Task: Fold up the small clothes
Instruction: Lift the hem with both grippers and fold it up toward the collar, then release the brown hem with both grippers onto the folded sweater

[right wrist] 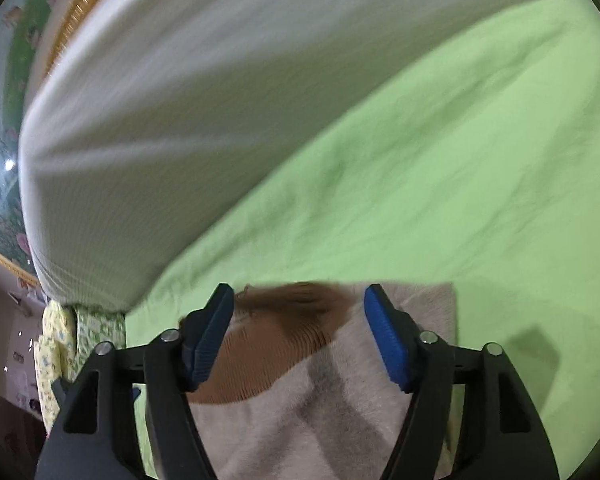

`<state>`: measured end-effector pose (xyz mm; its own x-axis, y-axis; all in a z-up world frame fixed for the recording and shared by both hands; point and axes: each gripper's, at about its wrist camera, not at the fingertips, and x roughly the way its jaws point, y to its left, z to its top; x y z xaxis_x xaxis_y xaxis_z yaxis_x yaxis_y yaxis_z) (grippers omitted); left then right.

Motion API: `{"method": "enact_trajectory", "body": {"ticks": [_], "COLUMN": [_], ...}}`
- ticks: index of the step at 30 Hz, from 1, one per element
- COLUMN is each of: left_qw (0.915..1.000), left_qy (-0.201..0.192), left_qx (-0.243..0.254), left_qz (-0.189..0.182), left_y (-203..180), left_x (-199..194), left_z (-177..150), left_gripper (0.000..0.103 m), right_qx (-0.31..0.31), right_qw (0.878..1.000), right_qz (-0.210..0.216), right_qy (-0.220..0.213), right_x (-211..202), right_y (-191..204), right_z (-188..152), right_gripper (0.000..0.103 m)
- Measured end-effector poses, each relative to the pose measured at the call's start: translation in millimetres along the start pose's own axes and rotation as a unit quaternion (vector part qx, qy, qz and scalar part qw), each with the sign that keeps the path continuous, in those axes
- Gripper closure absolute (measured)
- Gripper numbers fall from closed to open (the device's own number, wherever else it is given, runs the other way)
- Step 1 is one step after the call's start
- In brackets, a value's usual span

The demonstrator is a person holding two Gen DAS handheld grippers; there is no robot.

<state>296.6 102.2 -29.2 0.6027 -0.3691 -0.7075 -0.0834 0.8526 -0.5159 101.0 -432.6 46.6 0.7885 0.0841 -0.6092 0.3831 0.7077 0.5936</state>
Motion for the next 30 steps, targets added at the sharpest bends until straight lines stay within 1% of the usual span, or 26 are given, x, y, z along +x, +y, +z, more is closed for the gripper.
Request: {"method": "enact_trajectory", "body": {"ticks": [2, 4, 6, 8, 10, 14, 17, 19, 21, 23, 24, 26, 27, 29, 30], "left_qw": [0.9999, 0.9992, 0.9972, 0.9938, 0.9881, 0.9753, 0.9655, 0.9624, 0.9601, 0.9598, 0.9617, 0.9637, 0.9640, 0.9624, 0.9633], "left_qy": [0.003, 0.015, 0.030, 0.045, 0.064, 0.080, 0.086, 0.087, 0.089, 0.079, 0.078, 0.073, 0.071, 0.066, 0.064], "left_qx": [0.015, 0.036, 0.069, 0.102, 0.140, 0.206, 0.243, 0.249, 0.246, 0.236, 0.228, 0.213, 0.210, 0.208, 0.202], "left_qz": [0.007, 0.008, 0.004, 0.001, -0.008, -0.003, 0.035, 0.065, 0.099, 0.129, 0.131, 0.144, 0.148, 0.162, 0.165], "left_y": [-3, -11, -24, -37, -56, -87, -92, -86, -75, -62, -56, -48, -46, -42, -40], "left_x": [-7, -10, -12, -10, 0, 23, 49, 60, 72, 78, 80, 84, 86, 89, 90], "left_z": [-6, -19, -35, -47, -60, -77, -79, -76, -67, -56, -50, -39, -35, -29, -25], "left_gripper": [0.041, 0.040, 0.040, 0.040, 0.039, 0.039, 0.039, 0.039, 0.039, 0.044, 0.049, 0.055, 0.057, 0.059, 0.060], "right_qx": [-0.004, -0.018, -0.045, -0.077, -0.113, -0.186, -0.231, -0.265, -0.307, -0.332, -0.336, -0.327, -0.319, -0.301, -0.298], "right_qw": [1.000, 1.000, 0.999, 0.997, 0.993, 0.980, 0.969, 0.959, 0.943, 0.928, 0.924, 0.924, 0.926, 0.933, 0.932], "right_qz": [0.005, 0.012, 0.014, 0.007, 0.001, -0.007, -0.030, -0.057, -0.105, -0.155, -0.171, -0.189, -0.191, -0.193, -0.198], "right_qy": [0.003, 0.002, 0.008, 0.018, 0.029, 0.071, 0.084, 0.083, 0.076, 0.070, 0.067, 0.062, 0.059, 0.051, 0.050], "right_x": [-6, -14, -18, -19, -13, 12, 32, 42, 52, 61, 65, 70, 72, 75, 76], "right_y": [4, 11, 21, 31, 43, 61, 62, 61, 56, 49, 43, 32, 27, 21, 21], "right_z": [-2, -9, -22, -36, -52, -79, -85, -86, -83, -78, -73, -62, -56, -49, -48], "right_gripper": [0.033, 0.033, 0.033, 0.033, 0.033, 0.033, 0.034, 0.034, 0.034, 0.034, 0.036, 0.037, 0.037, 0.037, 0.037]}}
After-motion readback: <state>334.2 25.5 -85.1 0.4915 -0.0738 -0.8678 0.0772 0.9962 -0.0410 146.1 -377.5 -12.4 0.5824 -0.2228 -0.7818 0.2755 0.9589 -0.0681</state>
